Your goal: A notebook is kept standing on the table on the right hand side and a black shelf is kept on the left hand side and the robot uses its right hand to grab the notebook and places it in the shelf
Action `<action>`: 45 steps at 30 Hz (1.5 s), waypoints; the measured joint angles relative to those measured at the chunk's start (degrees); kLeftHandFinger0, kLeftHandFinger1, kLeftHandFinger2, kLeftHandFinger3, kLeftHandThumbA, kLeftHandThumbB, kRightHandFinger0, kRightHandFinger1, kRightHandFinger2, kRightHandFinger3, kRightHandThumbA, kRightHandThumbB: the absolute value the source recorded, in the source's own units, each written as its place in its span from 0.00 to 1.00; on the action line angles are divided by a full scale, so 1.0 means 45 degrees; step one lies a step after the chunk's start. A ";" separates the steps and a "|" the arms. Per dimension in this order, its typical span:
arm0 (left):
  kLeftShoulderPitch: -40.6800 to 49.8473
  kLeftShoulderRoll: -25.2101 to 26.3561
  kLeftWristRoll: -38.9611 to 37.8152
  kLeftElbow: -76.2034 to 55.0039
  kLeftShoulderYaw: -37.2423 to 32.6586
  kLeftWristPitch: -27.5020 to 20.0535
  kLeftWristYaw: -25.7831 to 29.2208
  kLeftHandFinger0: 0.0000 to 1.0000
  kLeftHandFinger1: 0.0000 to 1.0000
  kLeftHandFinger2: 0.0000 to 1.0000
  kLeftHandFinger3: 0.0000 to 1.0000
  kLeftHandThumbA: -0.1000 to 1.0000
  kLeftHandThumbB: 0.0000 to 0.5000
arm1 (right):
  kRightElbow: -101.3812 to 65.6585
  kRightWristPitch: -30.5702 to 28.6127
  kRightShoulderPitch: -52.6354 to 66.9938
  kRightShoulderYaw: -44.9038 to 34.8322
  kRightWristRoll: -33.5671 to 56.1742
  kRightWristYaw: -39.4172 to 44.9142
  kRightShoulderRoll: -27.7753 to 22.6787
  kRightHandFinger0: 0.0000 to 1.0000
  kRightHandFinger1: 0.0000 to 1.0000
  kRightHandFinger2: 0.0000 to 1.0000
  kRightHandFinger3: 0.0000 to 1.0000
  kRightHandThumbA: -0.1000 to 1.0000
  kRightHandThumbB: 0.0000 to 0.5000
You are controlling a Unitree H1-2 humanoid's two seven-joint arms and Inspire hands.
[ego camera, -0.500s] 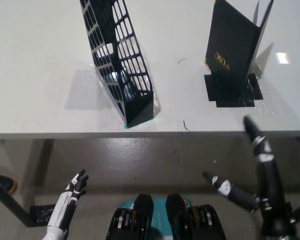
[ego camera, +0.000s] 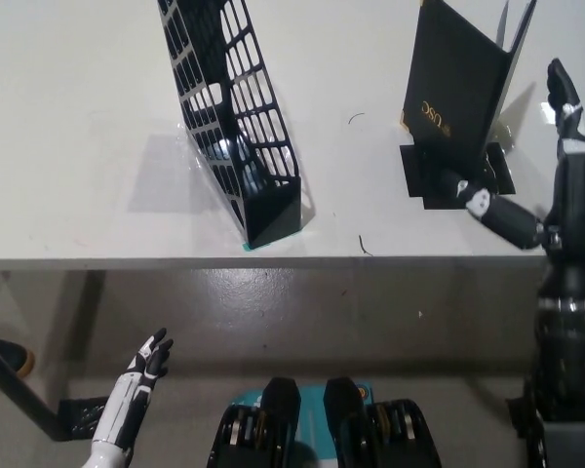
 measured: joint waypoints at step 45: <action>0.0201 -0.0049 0.0100 0.0037 -0.0005 -0.0106 0.0001 1.00 1.00 1.00 1.00 1.00 0.26 | 1.6344 -0.1454 -0.9739 -0.5449 0.5093 -0.2767 -0.0779 0.00 0.00 0.53 0.60 0.00 0.06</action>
